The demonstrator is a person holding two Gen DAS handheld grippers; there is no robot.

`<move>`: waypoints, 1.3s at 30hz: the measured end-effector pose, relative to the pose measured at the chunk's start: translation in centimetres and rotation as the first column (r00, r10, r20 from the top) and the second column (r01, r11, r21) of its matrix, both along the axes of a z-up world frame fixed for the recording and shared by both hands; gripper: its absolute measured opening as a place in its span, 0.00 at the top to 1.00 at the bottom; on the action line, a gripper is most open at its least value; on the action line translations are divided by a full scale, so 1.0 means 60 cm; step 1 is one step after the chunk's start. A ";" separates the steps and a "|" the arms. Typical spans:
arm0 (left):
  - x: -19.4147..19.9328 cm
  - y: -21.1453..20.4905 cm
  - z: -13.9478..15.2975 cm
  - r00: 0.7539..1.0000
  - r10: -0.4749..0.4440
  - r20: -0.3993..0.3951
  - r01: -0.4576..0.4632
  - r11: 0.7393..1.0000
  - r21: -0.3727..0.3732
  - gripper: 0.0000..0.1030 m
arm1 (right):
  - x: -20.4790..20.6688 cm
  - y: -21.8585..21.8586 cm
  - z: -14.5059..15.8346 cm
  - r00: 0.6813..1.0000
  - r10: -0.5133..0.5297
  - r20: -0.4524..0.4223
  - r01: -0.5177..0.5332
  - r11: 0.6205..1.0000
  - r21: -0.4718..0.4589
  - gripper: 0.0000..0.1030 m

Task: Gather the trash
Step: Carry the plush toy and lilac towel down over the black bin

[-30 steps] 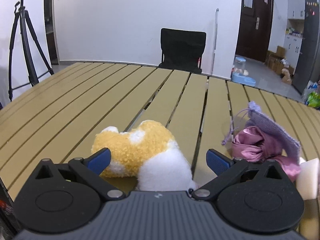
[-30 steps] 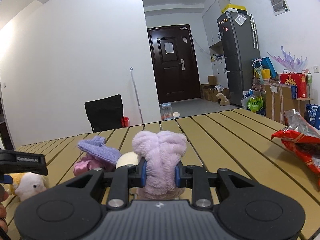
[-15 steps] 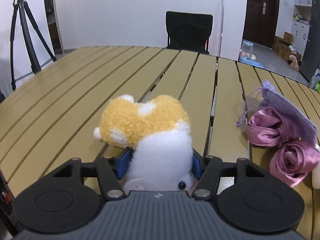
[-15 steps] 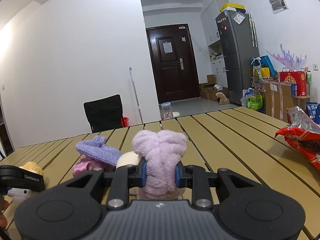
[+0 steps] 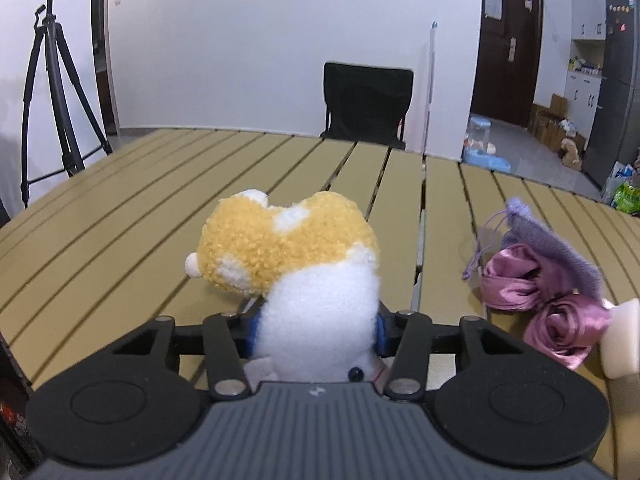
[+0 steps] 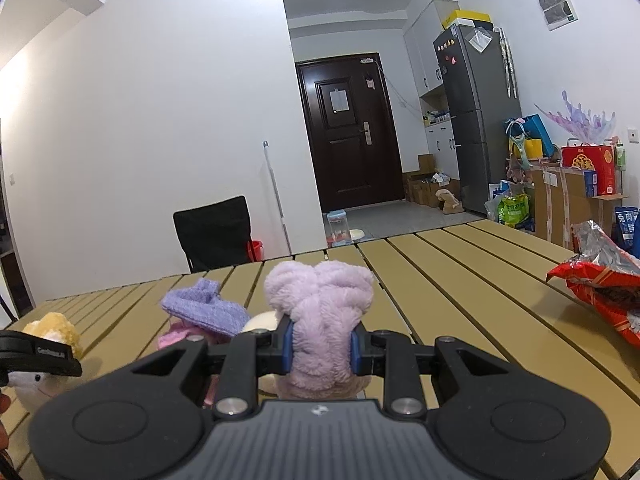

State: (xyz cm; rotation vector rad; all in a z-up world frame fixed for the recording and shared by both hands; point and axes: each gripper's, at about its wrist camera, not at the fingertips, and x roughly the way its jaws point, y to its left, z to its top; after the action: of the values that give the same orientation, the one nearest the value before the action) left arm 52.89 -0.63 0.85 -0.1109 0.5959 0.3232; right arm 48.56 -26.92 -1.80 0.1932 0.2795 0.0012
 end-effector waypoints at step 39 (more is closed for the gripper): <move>-0.389 -0.043 0.109 0.955 -0.272 0.119 0.277 0.961 -0.022 0.52 | -0.355 0.015 0.047 0.999 0.032 0.032 -0.031 0.999 -0.024 0.76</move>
State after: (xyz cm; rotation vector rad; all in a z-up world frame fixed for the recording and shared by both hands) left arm 29.55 -3.23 7.39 -0.0817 0.4958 0.0345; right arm 27.25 -26.03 1.01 0.1658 0.2499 0.0321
